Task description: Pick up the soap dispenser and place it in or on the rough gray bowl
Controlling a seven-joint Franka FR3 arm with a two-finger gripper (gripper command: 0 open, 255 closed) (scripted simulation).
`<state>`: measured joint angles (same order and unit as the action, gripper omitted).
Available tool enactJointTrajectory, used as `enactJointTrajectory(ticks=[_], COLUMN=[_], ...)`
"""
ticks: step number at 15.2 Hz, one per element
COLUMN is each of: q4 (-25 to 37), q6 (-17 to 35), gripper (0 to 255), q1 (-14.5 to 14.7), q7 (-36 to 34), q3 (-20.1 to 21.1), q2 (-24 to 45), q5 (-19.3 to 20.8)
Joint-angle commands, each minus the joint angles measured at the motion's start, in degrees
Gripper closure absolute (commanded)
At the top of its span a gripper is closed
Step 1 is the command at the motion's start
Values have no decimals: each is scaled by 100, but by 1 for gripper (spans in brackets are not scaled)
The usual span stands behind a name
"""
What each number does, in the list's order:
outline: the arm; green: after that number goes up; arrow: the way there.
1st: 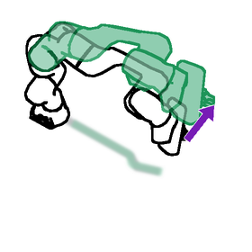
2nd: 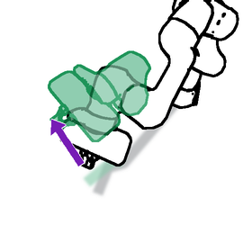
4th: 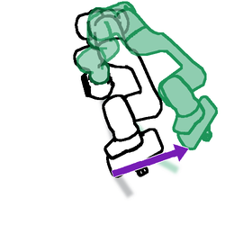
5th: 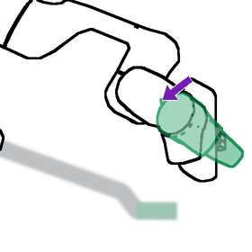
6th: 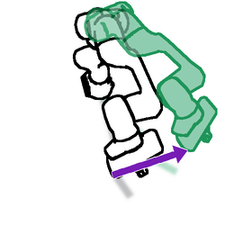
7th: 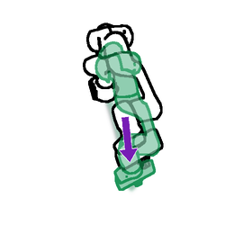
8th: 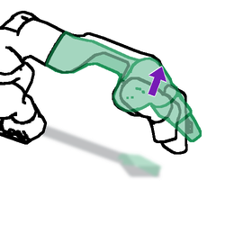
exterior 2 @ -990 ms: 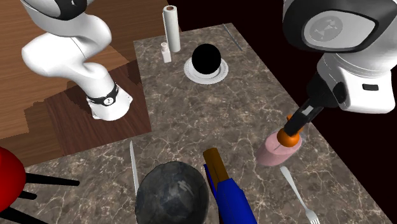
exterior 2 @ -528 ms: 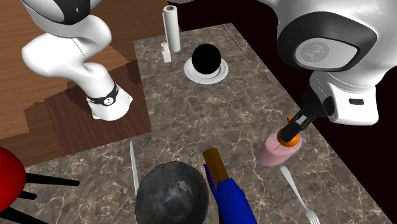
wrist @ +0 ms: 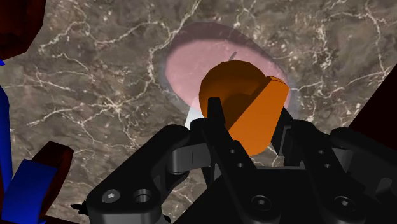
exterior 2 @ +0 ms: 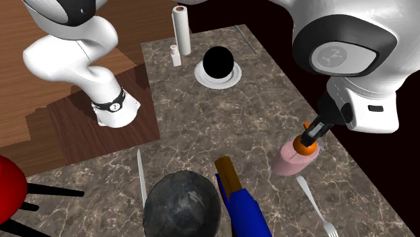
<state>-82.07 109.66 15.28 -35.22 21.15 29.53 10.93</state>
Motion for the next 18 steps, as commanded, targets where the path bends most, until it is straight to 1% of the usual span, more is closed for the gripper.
enactJointTrajectory(ticks=[1, 8, 18], q4=[0, -1, 625], q6=[0, 1, -713], gripper=[255, 255, 255], q1=[0, 0, 43], q7=[0, 0, 53], q3=[0, 0, 34], q2=[0, 0, -99], q5=[0, 0, -56])
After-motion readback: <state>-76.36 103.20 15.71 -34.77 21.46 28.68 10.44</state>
